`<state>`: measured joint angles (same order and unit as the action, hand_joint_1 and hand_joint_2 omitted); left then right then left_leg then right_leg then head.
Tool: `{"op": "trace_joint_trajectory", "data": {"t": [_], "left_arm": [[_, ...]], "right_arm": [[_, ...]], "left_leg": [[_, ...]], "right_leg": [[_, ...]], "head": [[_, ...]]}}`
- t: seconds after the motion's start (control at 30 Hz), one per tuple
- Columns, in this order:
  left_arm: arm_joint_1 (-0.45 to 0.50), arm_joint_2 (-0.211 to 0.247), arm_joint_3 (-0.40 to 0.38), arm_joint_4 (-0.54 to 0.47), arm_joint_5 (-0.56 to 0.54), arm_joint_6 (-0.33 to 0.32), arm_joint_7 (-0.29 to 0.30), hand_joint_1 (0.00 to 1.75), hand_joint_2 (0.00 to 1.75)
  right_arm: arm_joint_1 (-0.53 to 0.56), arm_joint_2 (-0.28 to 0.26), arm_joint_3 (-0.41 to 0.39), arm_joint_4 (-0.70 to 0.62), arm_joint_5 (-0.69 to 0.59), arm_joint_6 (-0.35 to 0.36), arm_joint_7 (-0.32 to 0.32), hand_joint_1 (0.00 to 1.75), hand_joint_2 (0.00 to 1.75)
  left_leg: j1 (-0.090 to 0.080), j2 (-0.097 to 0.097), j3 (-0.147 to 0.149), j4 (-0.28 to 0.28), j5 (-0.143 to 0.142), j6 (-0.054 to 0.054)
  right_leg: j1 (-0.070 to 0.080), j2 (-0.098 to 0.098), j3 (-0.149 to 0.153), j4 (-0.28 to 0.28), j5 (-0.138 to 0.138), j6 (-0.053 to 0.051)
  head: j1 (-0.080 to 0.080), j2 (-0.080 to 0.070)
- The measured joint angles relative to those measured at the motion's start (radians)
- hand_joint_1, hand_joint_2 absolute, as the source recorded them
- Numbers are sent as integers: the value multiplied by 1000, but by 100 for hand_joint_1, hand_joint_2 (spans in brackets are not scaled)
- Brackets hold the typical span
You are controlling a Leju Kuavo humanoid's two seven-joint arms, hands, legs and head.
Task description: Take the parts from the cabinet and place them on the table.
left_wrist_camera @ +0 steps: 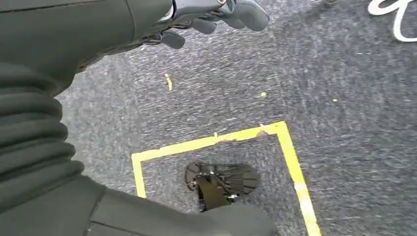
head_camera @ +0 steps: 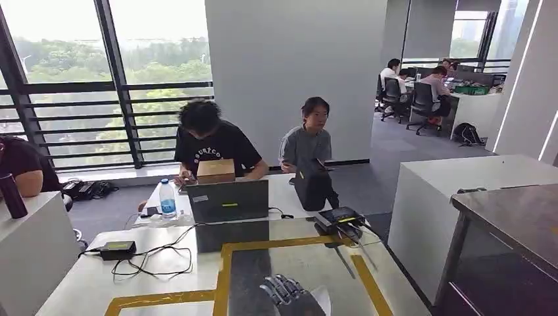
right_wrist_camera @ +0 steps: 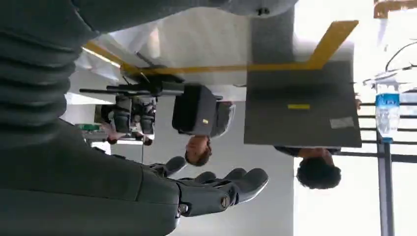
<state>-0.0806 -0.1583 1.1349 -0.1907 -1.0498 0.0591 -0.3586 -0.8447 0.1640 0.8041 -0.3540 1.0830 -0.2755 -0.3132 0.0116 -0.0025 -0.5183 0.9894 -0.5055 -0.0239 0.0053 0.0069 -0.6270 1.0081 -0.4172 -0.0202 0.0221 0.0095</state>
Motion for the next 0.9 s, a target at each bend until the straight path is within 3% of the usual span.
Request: {"op": "trace_joint_trajectory", "data": {"t": [0.2, 0.53, 0.73, 0.77, 0.83, 0.9], "left_arm": [[0, 0, 3, 0, 16, -13, 25, 0, 0], [0, 7, 23, 0, 37, 1, 42, 0, 0], [-1, 12, 29, 0, 40, 1, 41, 0, 0], [-2, 11, 29, 0, 40, 1, 40, 0, 0], [-4, 10, 29, 0, 40, 2, 40, 0, 0], [-3, 11, 30, 0, 40, 3, 40, 0, 0]], "right_arm": [[-51, 3, -22, -59, 18, -42, -6, 0, 0], [-76, -26, -76, -298, 37, -9, 13, 0, 0], [-48, -65, -103, -427, 57, 16, 30, 0, 0], [-47, -70, -111, -442, 60, 20, 30, 0, 0], [-46, -80, -119, -454, 63, 21, 29, 0, 0], [-38, -87, -122, -459, 64, 19, 26, 0, 0]], "left_leg": [[0, 0, 5, 0, 0, 0], [-3, 0, 3, 7, -3, 4], [-9, 0, -5, 16, -2, 19], [0, 0, 5, 2, 8, 26], [7, 6, 6, -6, 18, 32], [8, 8, 4, -5, 19, 33]], "right_leg": [[0, 0, 0, 0, 0, 0], [-3, 0, 1, -1, 1, 4], [-9, 1, 6, -5, 8, 19], [-1, 2, 6, -5, 9, 24], [-7, 0, -18, 44, -36, 33], [-15, 0, -87, 208, -117, 43]], "head": [[0, 0], [0, 0], [0, 0], [0, 0], [3, 0], [3, 0]]}}
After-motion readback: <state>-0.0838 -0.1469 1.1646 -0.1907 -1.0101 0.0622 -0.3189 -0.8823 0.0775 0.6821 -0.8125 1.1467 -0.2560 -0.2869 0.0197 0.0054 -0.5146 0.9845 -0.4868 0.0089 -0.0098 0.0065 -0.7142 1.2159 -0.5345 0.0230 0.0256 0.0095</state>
